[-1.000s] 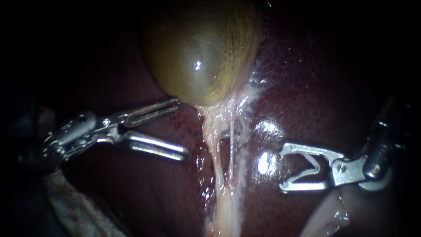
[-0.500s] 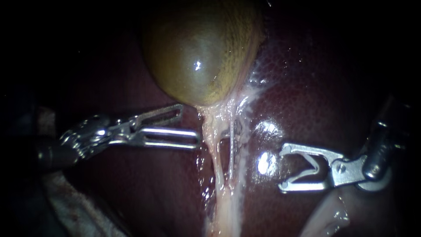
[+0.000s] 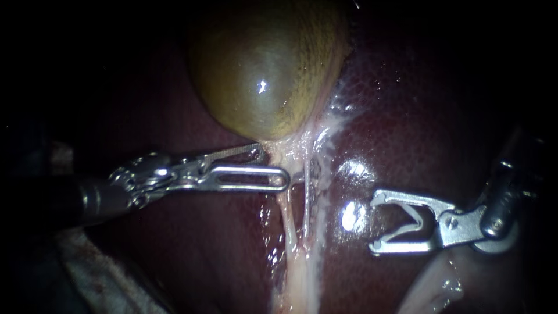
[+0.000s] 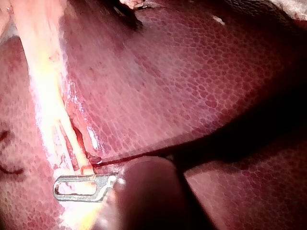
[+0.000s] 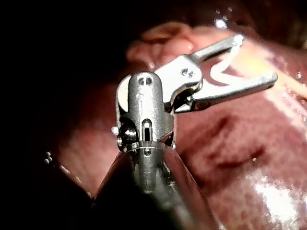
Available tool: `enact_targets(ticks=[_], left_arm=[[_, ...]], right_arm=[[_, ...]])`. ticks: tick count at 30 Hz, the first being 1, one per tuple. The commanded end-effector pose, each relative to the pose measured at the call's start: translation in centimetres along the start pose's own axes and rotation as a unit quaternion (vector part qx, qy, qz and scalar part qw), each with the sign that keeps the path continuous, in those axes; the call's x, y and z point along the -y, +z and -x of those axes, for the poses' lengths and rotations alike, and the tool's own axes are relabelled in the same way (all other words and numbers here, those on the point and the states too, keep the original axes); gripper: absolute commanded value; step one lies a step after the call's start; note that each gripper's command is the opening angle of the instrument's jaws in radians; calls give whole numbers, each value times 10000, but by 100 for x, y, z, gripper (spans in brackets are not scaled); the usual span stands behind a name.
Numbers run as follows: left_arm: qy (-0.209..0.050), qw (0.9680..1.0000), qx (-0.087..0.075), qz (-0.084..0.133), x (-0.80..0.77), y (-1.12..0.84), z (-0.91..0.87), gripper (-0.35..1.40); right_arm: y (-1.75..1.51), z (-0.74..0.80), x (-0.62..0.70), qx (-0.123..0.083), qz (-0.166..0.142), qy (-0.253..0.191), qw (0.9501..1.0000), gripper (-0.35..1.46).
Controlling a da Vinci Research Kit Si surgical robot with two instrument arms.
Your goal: Grabbing gallbladder
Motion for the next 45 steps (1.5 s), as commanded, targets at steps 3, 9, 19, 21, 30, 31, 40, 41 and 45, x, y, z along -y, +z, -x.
enact_targets(ticks=[3,9,19,21,30,31,40,41,45], left_arm=[[-153,9999,7,-23,-1,4,0,52],[-318,9995,42,-62,1,11,3,41],[-543,9984,75,-106,3,10,3,7],[-601,9981,86,-115,4,9,2,0],[-749,9971,102,-104,4,1,2,-30],[-749,9971,103,-103,4,1,2,-30],[-775,9969,120,-109,5,-2,2,-35],[-775,9969,120,-109,5,-2,2,-35],[-776,9969,120,-109,5,-2,1,-35]], right_arm=[[0,0,0,0,1,1,10000,60],[0,0,0,0,1,1,10000,60],[0,0,0,-1,0,1,10000,60],[0,0,0,-1,0,1,10000,60],[0,0,0,-1,0,1,10000,60],[0,0,0,-1,0,1,10000,60],[0,0,0,-1,0,1,10000,60],[0,0,0,-1,0,1,10000,60],[0,0,0,-1,0,1,10000,60]])
